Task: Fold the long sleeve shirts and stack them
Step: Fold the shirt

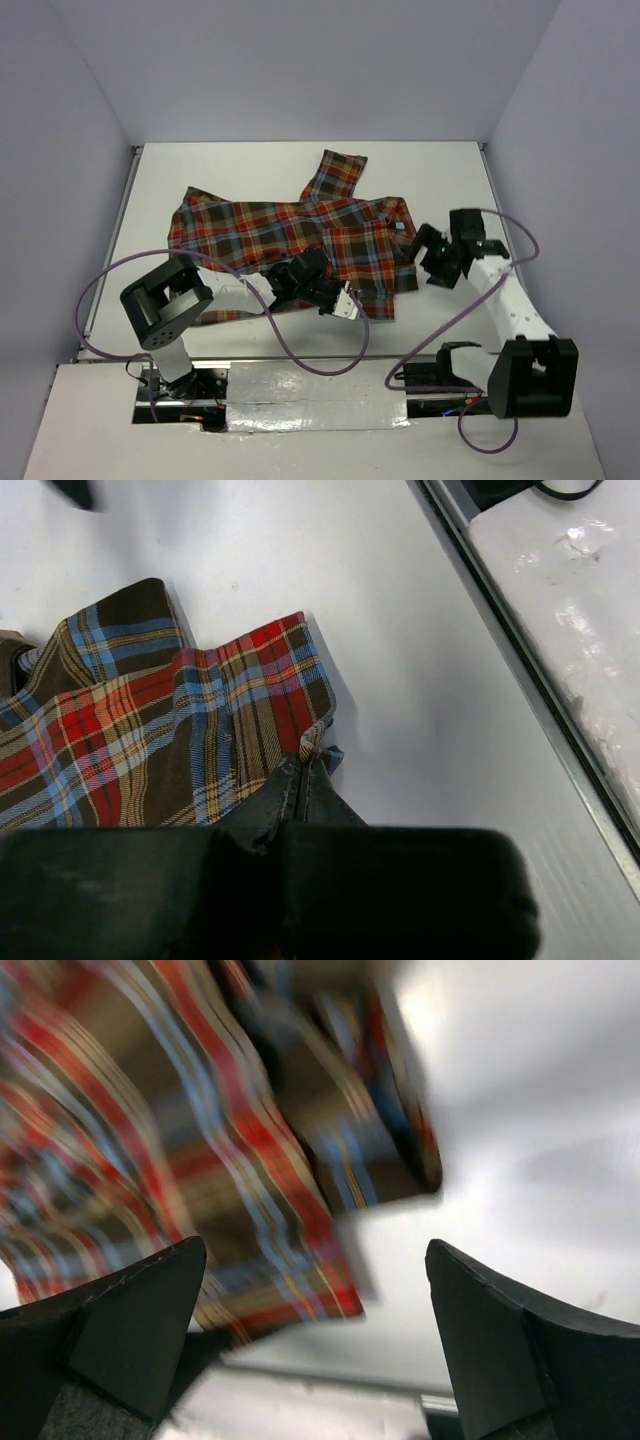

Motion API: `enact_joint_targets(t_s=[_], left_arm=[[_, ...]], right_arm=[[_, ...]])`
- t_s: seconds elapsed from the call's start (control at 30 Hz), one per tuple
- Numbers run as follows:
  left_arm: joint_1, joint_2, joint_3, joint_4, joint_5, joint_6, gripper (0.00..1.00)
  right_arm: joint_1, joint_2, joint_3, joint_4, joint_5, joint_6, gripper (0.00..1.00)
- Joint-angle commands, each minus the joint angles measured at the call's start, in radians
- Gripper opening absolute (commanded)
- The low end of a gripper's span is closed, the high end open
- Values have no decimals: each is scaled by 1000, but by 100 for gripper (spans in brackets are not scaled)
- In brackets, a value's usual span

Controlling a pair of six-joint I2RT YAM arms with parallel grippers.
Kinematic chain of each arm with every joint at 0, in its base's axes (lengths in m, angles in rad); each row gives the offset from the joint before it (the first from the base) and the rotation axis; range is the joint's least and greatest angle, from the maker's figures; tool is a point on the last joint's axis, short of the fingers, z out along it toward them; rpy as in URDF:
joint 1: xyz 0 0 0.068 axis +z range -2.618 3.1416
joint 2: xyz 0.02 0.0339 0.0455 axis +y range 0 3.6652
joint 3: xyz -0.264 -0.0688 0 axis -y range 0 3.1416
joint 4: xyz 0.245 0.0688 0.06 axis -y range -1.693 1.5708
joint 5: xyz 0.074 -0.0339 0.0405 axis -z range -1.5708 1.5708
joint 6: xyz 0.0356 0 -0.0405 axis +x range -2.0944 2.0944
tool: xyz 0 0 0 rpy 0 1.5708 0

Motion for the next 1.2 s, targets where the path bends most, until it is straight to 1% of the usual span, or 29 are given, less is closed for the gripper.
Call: enact_joint_targets(t_s=[0.0, 0.03, 0.1, 0.13, 0.17, 0.23, 0.3, 0.43, 0.5, 0.6, 0.67, 0.7, 0.73, 0.77, 0.8, 0.83, 0.87, 0.9, 0.97, 1.03, 1.07, 1.17], left_arm=[[4, -48, -19, 40, 54, 24, 0], [2, -50, -28, 44, 60, 29, 0], [2, -44, -39, 54, 55, 29, 0], [1, -41, -42, 71, 51, 24, 0], [2, -36, -47, 80, 48, 14, 0], [2, -28, -50, 93, 43, 8, 0], [1, -28, -55, 105, 48, 4, 0], [2, -30, -70, 123, 48, 3, 0], [2, -33, -79, 123, 48, 1, 0], [2, -37, -85, 119, 46, -3, 0], [1, -39, -88, 117, 43, -3, 0], [2, -41, -93, 117, 43, -3, 0], [2, -42, -96, 122, 42, -6, 0], [2, -44, -95, 123, 40, -11, 0], [2, -45, -93, 123, 32, -17, 0], [2, -48, -90, 116, 29, -26, 0], [2, -57, -78, 91, 23, -31, 0], [2, -65, -69, 91, 22, -37, 0], [1, -93, -44, 30, 31, -68, 0], [2, -116, -35, -19, 74, -97, 0], [1, -138, -36, -30, 89, -101, 0], [-5, -177, -42, -47, 101, -111, 0]], right_arm=[[52, -144, -145, -42, -42, 80, 95], [68, -166, -175, -28, -44, 121, 89], [114, -190, -253, 27, -45, 166, 82], [128, -184, -268, 47, -65, 181, 74], [137, -172, -291, 62, -68, 202, 71], [172, -132, -302, 102, -80, 215, 68], [198, -121, -337, 151, -90, 241, 68], [208, -118, -442, 269, -148, 296, 68], [208, -96, -463, 331, -163, 307, 68], [209, -59, -469, 354, -154, 296, 68], [209, -43, -473, 366, -148, 282, 64], [209, -39, -476, 372, -152, 281, 60], [209, -37, -479, 378, -159, 287, 48], [209, -37, -479, 375, -166, 287, 40], [209, -40, -476, 368, -178, 287, 26], [209, -58, -462, 351, -180, 284, 20], [209, -72, -436, 298, -174, 279, 8], [209, -92, -436, 265, -165, 273, 1], [209, -163, -393, 155, -143, 256, 0], [211, -233, -365, 92, -131, 238, 0], [212, -250, -358, 32, -133, 233, 0], [218, -325, -341, -61, -140, 224, 0]])
